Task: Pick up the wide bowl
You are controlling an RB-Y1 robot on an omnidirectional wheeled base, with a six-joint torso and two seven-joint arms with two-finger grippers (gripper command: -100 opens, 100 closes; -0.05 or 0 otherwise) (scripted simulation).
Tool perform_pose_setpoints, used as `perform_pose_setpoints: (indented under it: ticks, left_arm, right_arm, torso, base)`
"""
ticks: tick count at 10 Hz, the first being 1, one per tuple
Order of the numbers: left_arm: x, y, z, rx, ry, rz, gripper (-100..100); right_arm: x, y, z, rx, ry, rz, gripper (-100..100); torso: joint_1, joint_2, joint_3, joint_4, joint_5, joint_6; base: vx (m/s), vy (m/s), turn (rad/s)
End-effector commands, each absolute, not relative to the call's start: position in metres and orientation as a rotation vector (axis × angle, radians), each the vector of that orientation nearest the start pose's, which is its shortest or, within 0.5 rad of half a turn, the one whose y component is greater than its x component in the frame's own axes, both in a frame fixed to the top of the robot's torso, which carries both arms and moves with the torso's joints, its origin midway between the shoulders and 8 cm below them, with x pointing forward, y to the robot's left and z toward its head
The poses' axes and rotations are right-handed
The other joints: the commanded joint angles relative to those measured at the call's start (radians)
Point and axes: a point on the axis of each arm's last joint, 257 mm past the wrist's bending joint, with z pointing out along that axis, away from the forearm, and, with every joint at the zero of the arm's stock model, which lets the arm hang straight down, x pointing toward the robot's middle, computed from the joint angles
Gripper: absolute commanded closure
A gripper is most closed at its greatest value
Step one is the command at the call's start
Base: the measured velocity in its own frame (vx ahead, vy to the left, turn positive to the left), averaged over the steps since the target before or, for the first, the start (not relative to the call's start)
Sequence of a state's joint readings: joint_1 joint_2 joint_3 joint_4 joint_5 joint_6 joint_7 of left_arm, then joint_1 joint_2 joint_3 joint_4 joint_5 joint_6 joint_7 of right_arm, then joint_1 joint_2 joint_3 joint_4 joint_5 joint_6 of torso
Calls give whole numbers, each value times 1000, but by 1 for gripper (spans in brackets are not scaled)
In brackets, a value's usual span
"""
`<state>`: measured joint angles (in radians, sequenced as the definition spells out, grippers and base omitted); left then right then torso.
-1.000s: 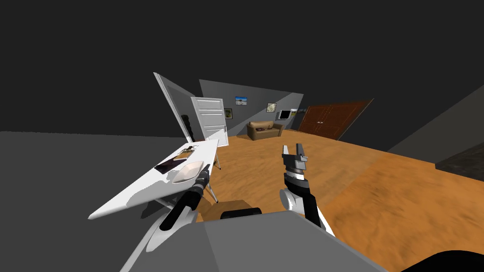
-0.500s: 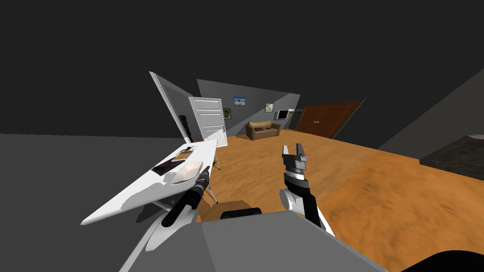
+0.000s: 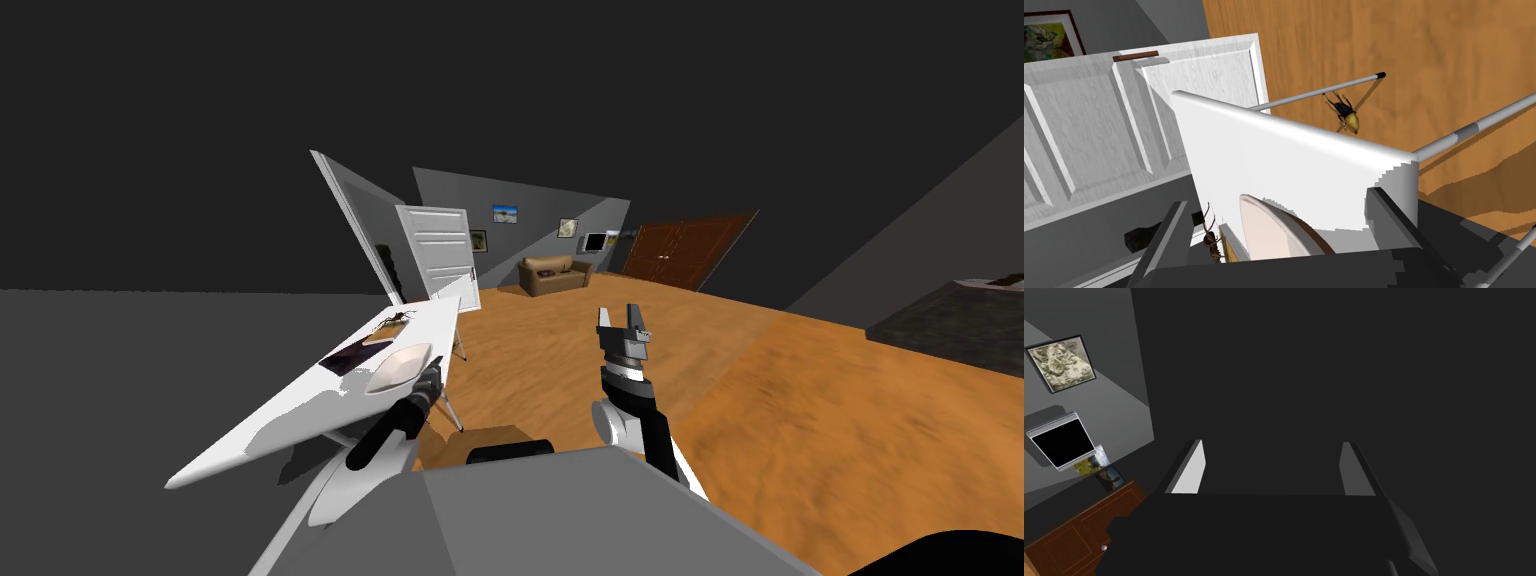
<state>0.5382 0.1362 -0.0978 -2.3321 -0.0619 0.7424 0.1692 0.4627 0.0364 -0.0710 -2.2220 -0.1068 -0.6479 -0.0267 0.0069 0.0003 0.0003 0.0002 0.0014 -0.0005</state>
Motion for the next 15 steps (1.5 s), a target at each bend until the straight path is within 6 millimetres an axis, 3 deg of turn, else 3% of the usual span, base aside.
perform_pose_setpoints:
  ticks: [1,15]
  left_arm:
    - [367,281,-270,-1647,1465,-828,-100]
    - [345,294,-302,-1978,1443,-701,-100]
  right_arm:
    - [323,-315,38,647,412,1351,0]
    - [323,-315,38,647,412,1351,0]
  torso:
    - [0,0,0,0,0,0]
    - [-1,0,0,0,0,0]
  base:
    - [-2,76,-21]
    - [2,97,-19]
